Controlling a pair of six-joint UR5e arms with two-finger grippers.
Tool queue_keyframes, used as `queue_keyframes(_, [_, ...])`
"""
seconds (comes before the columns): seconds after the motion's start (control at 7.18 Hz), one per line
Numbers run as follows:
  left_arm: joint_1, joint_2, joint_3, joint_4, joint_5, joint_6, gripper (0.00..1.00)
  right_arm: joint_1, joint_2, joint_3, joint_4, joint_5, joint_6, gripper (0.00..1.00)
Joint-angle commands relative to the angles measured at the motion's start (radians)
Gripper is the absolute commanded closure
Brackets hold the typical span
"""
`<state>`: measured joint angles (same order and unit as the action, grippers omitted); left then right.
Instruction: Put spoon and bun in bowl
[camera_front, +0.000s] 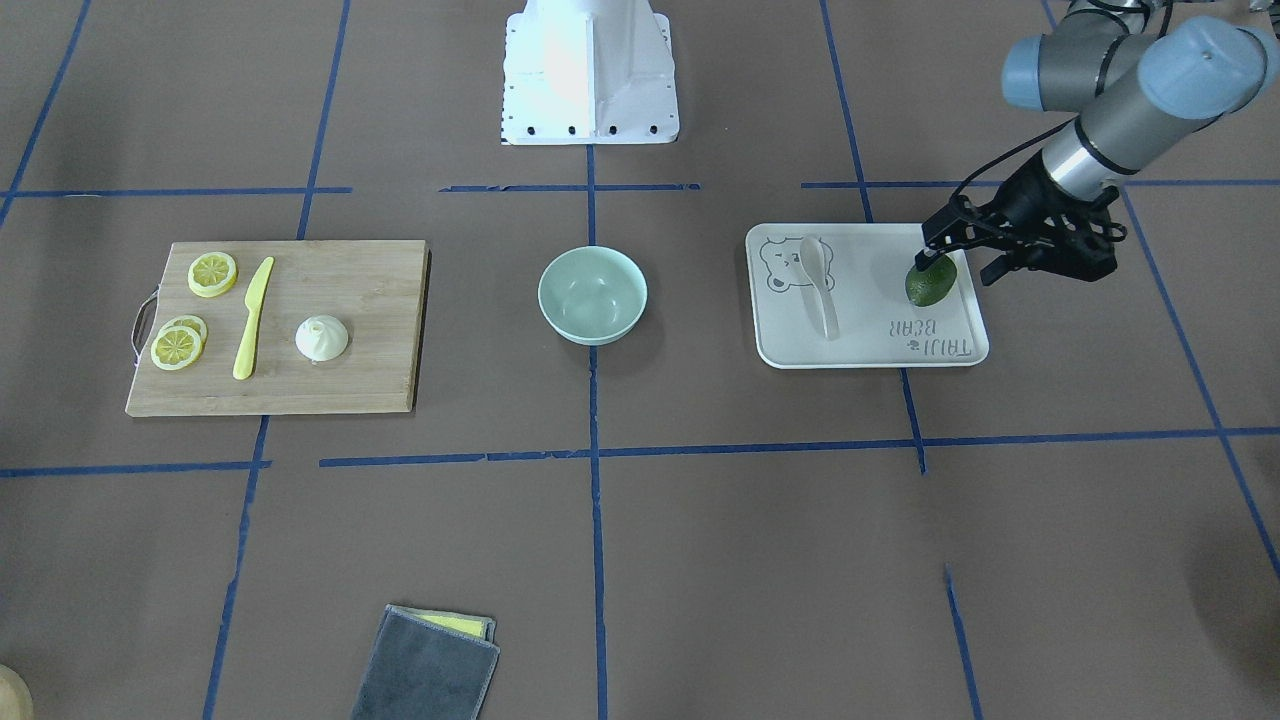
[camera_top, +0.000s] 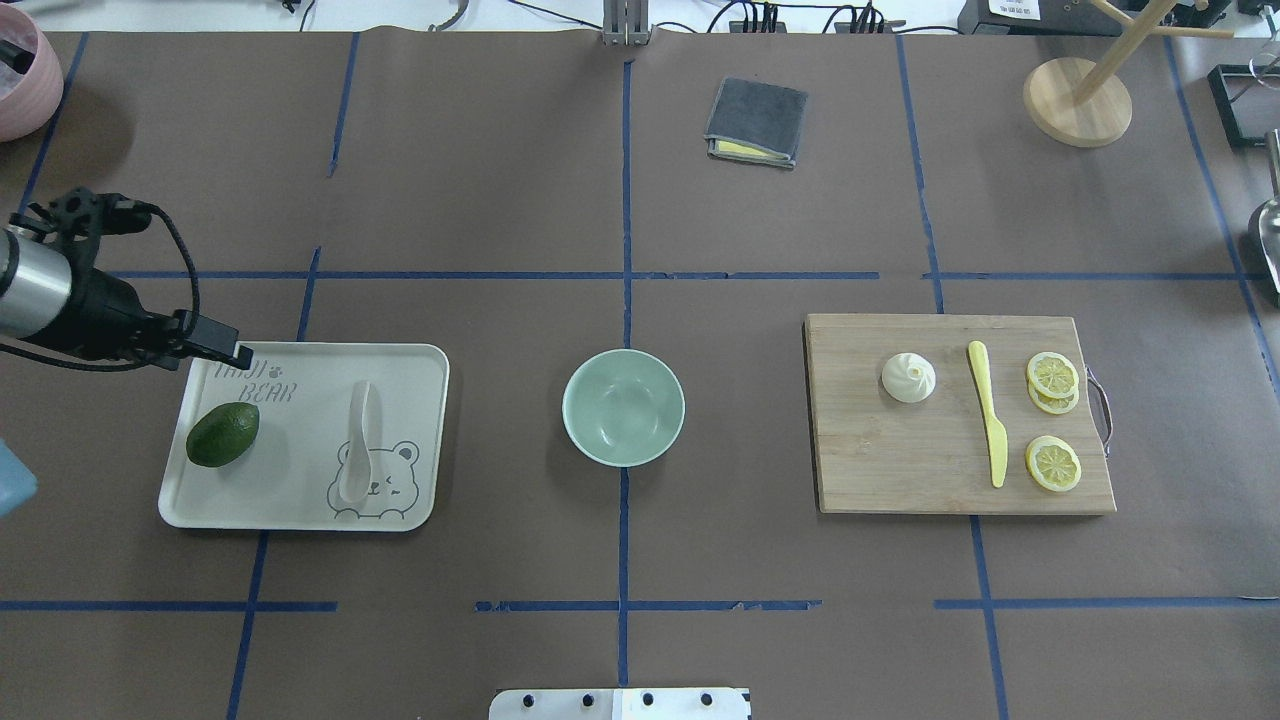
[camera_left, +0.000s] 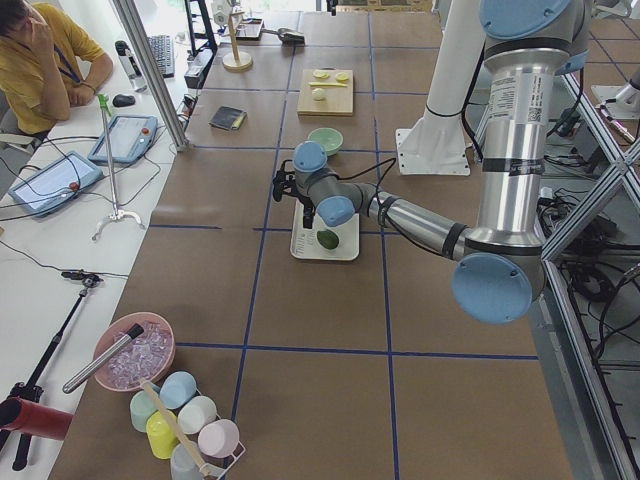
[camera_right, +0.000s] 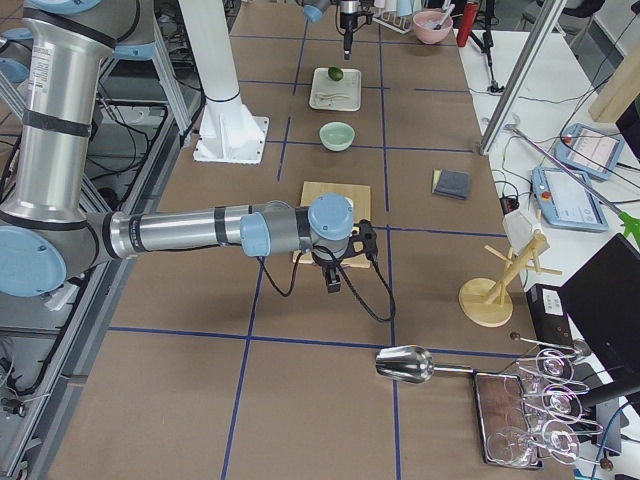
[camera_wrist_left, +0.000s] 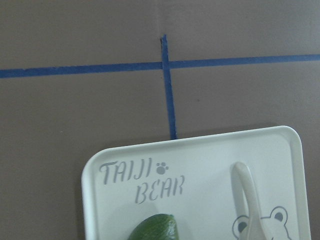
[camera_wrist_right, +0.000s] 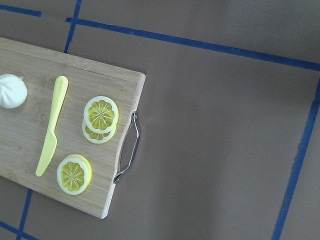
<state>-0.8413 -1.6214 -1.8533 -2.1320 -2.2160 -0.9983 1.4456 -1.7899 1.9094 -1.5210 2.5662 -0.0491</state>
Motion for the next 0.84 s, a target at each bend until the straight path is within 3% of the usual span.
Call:
queue_keyframes(0.0, [0.117,-0.116,0.011,0.129,0.123,-0.060,0.00,-0.010,0.000,-0.007,-0.001,-0.015,-0.006,0.00])
queue_keyframes(0.14, [0.158,-0.189,0.032,0.230,0.175,-0.060,0.00,-0.010,-0.002,-0.007,0.001,-0.014,-0.003,0.00])
queue_keyframes(0.42, [0.211,-0.221,0.098,0.242,0.211,-0.057,0.04,-0.010,-0.002,-0.010,-0.002,-0.014,0.001,0.00])
queue_keyframes(0.7, [0.219,-0.224,0.114,0.244,0.211,-0.054,0.18,-0.010,-0.002,-0.010,-0.004,-0.012,0.003,0.00])
